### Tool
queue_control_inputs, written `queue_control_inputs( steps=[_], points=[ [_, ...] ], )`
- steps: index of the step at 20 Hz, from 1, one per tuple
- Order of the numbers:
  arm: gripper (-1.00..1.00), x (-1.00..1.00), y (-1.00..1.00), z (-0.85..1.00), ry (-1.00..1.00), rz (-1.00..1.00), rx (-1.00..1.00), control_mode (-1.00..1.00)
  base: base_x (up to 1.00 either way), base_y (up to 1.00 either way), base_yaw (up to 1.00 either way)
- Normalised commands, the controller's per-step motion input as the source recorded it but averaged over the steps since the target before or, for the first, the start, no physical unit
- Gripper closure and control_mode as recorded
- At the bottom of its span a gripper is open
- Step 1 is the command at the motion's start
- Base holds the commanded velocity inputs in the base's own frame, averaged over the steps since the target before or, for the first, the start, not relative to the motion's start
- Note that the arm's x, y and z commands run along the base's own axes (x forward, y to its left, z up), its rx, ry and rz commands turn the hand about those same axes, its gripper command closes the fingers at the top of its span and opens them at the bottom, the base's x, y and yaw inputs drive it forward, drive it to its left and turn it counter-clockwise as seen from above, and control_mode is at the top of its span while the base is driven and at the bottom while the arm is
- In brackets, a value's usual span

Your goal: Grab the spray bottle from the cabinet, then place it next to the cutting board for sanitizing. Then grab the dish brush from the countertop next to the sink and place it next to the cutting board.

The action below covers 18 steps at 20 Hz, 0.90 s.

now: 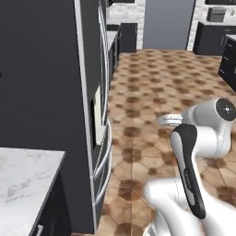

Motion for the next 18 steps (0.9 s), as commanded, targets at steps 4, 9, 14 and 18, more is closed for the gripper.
queue_control_inputs(
  steps=[4, 9, 14, 18],
  points=[
    [-1.0, 0.0, 0.0, 0.0, 0.0, 0.0, 0.0, 1.0, 1.0, -0.13, -0.25],
    [-1.0, 0.0, 0.0, 0.0, 0.0, 0.0, 0.0, 1.0, 1.0, -0.27, -0.19],
    [-1.0, 0.0, 0.0, 0.0, 0.0, 0.0, 0.0, 1.0, 1.0, -0.34, -0.11],
    [-1.0, 0.0, 0.0, 0.0, 0.0, 0.0, 0.0, 1.0, 1.0, -0.44, -0.06]
  ],
)
